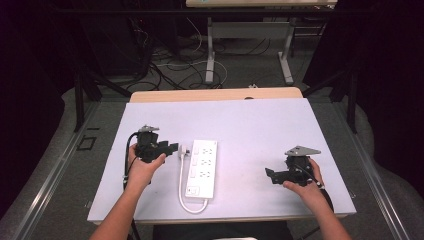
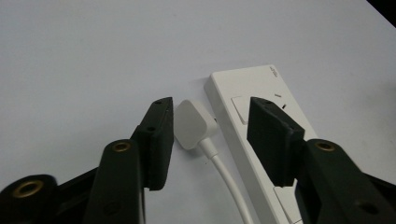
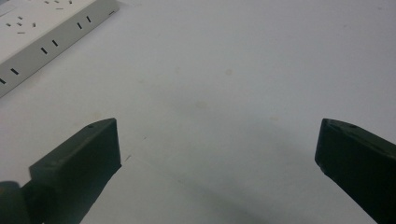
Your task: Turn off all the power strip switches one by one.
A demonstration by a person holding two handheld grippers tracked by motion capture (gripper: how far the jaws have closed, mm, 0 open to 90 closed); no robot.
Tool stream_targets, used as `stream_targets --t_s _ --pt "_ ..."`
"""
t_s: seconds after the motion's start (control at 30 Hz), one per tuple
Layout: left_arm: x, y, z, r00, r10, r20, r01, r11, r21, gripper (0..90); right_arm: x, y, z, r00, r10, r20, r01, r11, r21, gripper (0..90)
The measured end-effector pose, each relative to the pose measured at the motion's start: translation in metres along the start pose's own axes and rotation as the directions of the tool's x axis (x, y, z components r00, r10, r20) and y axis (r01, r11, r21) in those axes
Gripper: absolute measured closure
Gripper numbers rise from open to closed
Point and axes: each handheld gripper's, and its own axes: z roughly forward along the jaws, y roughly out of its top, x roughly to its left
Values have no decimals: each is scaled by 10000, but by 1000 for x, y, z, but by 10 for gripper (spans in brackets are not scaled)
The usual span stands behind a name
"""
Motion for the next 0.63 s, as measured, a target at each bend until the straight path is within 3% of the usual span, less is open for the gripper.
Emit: stream_targets --t_s 0.2,0.23,0.33,0.47,0.57,0.6,0.63 --pt "3 -9 -6 9977 263 -617 -297 9980 -551 368 1 0 0 10000 -6 1 6 10000 11 0" --pt "4 -11 -7 9969 352 -699 -397 9971 -651 312 0 0 0 10000 6 -6 -6 10000 11 0" --pt "8 -14 -10 9927 687 -993 -775 9931 -877 254 0 0 0 10000 -25 15 25 10000 8 0" --pt "12 -20 -14 9938 716 -848 -805 9910 -1070 234 0 -1 0 10000 27 34 -27 10000 19 0" --pt "16 -23 -19 9914 956 -890 -1040 9901 -946 233 -1 -1 0 10000 23 39 -23 10000 -20 0" --pt "16 -24 -18 9922 820 -941 -926 9890 -1152 233 -2 -1 0 10000 13 55 -13 10000 -20 0" --pt "19 -25 -20 9924 895 -839 -976 9904 -981 233 -2 -1 0 10000 -35 60 35 10000 -40 0"
